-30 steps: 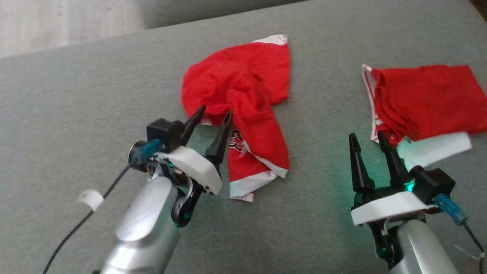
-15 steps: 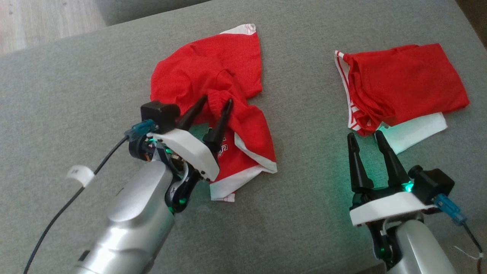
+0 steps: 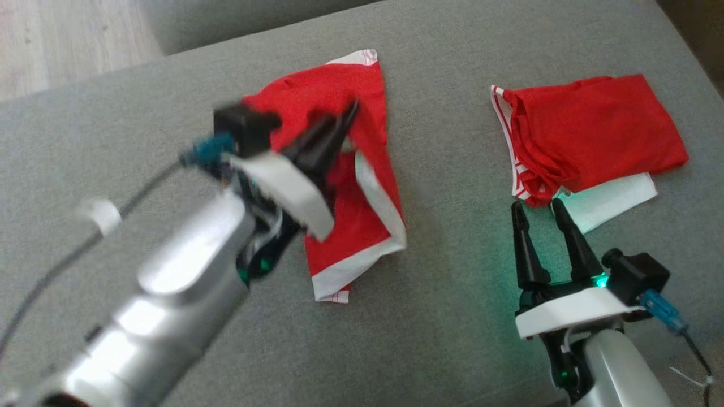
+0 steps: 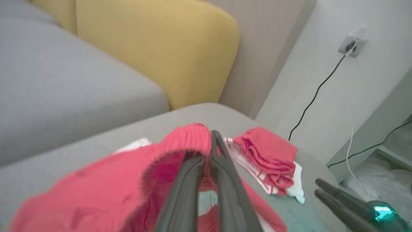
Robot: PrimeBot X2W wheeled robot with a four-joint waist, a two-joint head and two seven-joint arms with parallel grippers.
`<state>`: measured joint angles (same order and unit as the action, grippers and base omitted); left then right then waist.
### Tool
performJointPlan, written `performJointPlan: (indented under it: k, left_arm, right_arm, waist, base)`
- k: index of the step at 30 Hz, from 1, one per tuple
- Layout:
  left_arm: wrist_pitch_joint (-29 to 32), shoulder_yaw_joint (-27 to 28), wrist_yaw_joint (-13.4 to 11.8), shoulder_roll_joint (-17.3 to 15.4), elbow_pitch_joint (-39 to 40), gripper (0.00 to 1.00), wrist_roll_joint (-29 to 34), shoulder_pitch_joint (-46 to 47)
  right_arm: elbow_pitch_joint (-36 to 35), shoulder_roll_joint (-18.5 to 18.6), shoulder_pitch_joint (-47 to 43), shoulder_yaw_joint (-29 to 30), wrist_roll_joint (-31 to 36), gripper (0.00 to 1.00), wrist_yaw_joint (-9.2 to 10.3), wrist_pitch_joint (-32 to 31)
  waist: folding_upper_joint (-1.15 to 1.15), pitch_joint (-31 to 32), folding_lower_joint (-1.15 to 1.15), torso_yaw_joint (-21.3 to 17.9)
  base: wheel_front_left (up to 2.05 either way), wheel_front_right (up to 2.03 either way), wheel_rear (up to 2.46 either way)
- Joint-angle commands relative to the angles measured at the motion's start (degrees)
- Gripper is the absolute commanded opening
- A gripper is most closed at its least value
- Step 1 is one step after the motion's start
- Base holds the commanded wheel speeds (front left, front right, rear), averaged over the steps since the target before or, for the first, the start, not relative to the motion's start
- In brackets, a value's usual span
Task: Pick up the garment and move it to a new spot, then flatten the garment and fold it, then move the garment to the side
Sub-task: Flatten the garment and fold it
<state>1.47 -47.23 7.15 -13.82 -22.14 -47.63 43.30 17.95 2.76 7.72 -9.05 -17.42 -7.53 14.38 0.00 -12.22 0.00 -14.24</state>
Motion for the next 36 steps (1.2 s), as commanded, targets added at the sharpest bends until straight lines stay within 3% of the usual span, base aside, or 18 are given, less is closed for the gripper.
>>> performJointPlan:
  k: [1, 7, 16, 24, 31, 36]
  left_arm:
    - [-0.08, 1.52, 0.34, -1.82, 2.78, 0.00, -0.19, 5.99]
    - [-0.50, 3.32, 0.27, -3.41, 2.00, 0.00, -1.16, 16.61]
    - [-8.23, 7.79, -3.08, -3.09, -4.13, 0.00, 1.67, 23.04]
    - [-8.87, 2.11, -3.20, -7.35, -5.97, 0.00, 5.10, 11.83]
    - [-3.02, -3.91, -2.33, -12.25, -4.59, 0.00, 4.22, -1.13]
    - [-0.56, -4.87, -4.75, -14.13, -3.99, 0.00, 3.45, -5.61]
  right_arm:
    - [-1.48, 0.11, 1.62, -1.81, -0.59, 1.00, 0.04, 0.62]
    - [-1.37, 0.11, 1.73, -4.66, -2.08, 1.00, 0.04, 0.62]
    - [-1.69, 0.11, 1.15, -5.62, -2.35, 1.00, 0.04, 0.62]
    - [-2.46, 0.11, 0.83, -4.88, -2.10, 1.00, 0.04, 0.62]
    - [-2.38, 0.11, 1.40, -4.71, -1.26, 1.00, 0.04, 0.62]
    - [-1.62, 0.11, 2.03, -4.85, -0.01, 1.00, 0.04, 0.62]
  waist:
    - [0.00, 0.69, 0.00, 0.07]
    - [0.00, 2.80, 0.00, -0.67]
    - [0.00, 4.37, 0.00, -0.19]
    - [0.00, 3.41, 0.00, 2.23]
    - [0.00, 2.65, 0.00, 5.02]
    - [0.00, 2.47, 0.00, 7.18]
  base:
    - [0.00, 0.00, 0.00]
    - [0.00, 0.00, 0.00]
    - [0.00, 0.00, 0.00]
    - [0.00, 0.00, 0.00]
    - [0.00, 0.00, 0.00]
    - [0.00, 0.00, 0.00]
